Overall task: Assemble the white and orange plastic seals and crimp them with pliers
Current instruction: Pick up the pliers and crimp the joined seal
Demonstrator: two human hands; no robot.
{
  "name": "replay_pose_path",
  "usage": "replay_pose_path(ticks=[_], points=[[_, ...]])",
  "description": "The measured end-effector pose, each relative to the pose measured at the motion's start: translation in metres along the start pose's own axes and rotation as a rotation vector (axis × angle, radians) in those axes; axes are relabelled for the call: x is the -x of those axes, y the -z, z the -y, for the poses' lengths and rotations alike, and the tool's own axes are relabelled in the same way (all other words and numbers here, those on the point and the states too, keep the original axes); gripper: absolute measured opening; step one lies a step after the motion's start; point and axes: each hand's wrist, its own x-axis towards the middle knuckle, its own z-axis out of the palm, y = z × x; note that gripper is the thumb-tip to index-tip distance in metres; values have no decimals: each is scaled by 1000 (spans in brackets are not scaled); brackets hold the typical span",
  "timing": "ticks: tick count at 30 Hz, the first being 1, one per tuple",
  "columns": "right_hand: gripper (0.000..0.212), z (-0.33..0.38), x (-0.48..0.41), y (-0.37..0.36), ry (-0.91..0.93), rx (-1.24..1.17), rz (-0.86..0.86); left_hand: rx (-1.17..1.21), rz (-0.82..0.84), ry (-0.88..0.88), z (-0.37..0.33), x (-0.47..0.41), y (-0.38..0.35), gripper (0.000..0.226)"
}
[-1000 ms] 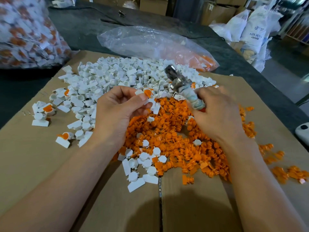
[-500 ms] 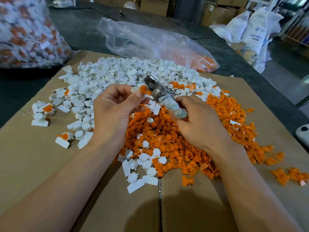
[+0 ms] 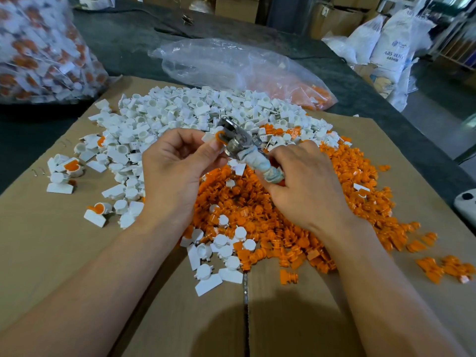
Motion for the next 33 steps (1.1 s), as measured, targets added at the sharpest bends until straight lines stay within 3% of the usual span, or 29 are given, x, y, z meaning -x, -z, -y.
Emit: replay_pose_path(ticks=[4,16,21,33], points=[[19,1,0,2,-6,-60,46,12,2,22,-1,1,-1,8],[20,6,1,1,-25,-266,167,-8,-7,34,-2,1,1,11],[18,8,0,0,-18,-271,183,-41,-20,31,0,0,3,20],[18,9,1,0,-30,-240,221,-40,-21,44,0,0,4,19]])
